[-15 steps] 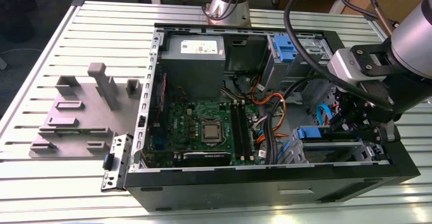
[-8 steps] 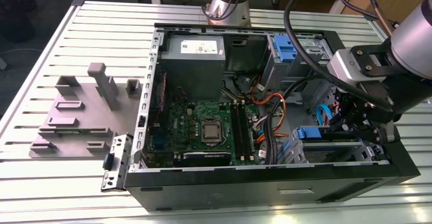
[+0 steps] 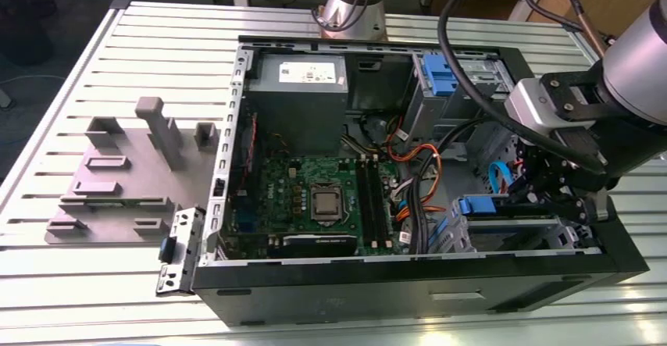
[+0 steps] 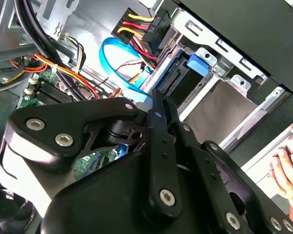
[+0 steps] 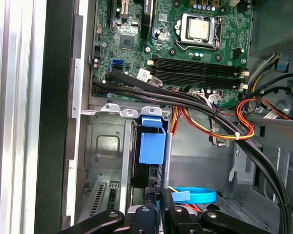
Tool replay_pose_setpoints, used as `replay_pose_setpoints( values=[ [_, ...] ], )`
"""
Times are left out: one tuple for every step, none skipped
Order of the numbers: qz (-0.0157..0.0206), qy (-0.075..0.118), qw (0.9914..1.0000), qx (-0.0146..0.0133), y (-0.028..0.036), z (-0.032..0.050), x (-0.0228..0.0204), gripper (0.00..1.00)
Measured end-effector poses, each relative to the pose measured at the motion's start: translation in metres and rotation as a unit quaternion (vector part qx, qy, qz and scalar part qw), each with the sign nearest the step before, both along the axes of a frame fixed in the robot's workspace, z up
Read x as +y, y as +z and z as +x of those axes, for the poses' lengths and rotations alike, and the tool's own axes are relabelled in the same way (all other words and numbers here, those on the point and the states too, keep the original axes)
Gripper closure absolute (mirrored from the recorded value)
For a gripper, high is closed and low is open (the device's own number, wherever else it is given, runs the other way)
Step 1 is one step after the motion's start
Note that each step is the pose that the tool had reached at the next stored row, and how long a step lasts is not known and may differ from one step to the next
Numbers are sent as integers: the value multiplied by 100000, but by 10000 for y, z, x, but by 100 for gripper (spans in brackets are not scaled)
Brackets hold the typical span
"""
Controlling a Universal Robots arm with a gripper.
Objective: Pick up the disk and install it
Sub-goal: 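Insert the first disk wire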
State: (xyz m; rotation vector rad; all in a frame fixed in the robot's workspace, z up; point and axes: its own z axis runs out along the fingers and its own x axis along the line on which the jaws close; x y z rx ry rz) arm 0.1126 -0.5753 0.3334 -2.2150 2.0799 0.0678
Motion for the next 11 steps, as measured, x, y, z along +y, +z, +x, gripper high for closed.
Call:
replay_pose_setpoints(
  values=[
    [0, 0, 100000, 1, 0, 0, 0, 84],
    [-1, 0, 100000, 0, -1, 0, 0, 84],
    [7, 2, 100000, -1, -2, 0, 0, 84],
    [9, -1, 100000, -1, -3, 0, 0, 84],
    [29, 1, 100000, -2, -9, 0, 0, 84],
    [33, 0, 100000, -3, -14, 0, 0, 84],
    [19, 1, 100000, -6, -17, 0, 0, 84],
    [5, 0, 100000, -10, -19, 0, 0, 84],
    [1, 1, 100000, -11, -19, 0, 0, 84],
    [0, 3, 100000, -11, -20, 0, 0, 84],
    [1, 2, 100000, -11, -20, 0, 0, 84]
  ],
)
